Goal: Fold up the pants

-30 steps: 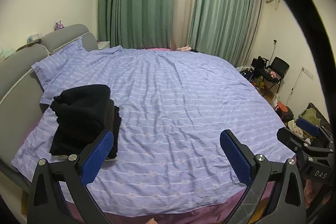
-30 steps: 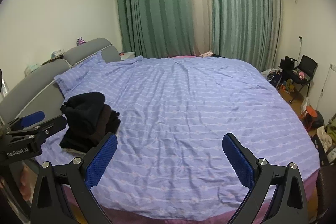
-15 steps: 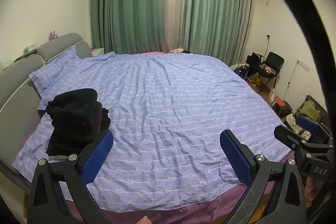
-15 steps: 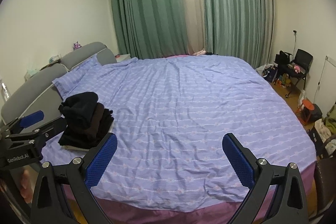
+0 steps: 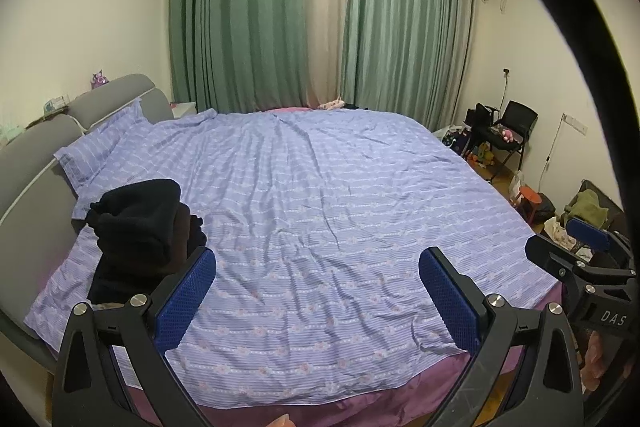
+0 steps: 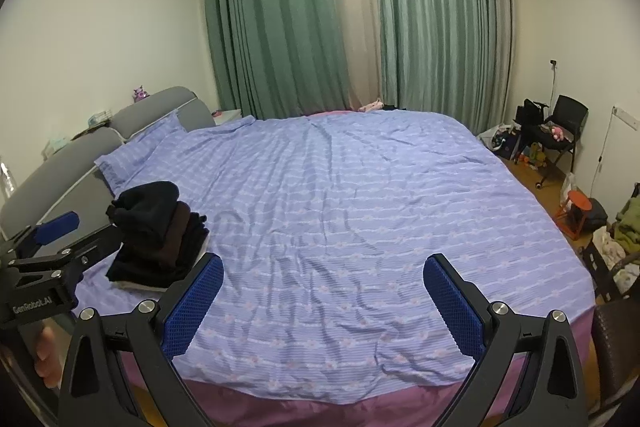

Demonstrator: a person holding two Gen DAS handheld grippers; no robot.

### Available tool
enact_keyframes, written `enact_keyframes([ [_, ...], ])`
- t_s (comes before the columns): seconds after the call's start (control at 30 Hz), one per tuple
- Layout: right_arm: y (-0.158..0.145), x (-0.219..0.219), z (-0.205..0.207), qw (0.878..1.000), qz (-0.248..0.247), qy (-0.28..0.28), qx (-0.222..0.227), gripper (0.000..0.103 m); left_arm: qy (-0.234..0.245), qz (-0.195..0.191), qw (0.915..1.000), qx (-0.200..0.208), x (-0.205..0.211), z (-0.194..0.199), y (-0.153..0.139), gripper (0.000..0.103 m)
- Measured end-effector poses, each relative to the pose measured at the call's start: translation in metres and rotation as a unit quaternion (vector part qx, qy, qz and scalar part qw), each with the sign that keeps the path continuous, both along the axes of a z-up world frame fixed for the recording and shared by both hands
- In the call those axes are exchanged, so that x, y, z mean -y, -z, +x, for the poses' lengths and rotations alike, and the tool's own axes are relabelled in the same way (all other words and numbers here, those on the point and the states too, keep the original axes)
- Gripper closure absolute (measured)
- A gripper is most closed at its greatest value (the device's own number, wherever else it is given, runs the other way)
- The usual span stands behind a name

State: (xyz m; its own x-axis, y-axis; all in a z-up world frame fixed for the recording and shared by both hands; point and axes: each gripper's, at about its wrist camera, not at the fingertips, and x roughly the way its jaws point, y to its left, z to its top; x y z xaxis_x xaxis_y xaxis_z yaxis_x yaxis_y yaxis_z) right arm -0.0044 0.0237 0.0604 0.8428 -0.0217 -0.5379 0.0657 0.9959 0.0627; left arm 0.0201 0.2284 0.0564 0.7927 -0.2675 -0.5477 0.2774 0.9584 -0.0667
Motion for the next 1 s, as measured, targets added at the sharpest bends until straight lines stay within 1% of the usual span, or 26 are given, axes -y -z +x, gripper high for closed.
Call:
enact_keyframes([
  [0.27,-0.0029,0.0061,-0.0029,1.0,0.002,0.004,0.006,0.002,0.004,-0.004,1.0,-0.001,0.0046,-0.0026,-0.0013,0.0],
  [0.7,-0.0012,0.0077,-0.0019,1.0,0.001,0.003,0.003,0.002,0.0,-0.004,1.0,-0.007,0.007,-0.0009,-0.0006,0.0],
  [1.0,-0.0008,0.0073,0.0007,1.0,0.0,0.003,0.003,0.002,-0.006,-0.008,0.9999,-0.012,0.006,0.0063,0.0001,0.0],
])
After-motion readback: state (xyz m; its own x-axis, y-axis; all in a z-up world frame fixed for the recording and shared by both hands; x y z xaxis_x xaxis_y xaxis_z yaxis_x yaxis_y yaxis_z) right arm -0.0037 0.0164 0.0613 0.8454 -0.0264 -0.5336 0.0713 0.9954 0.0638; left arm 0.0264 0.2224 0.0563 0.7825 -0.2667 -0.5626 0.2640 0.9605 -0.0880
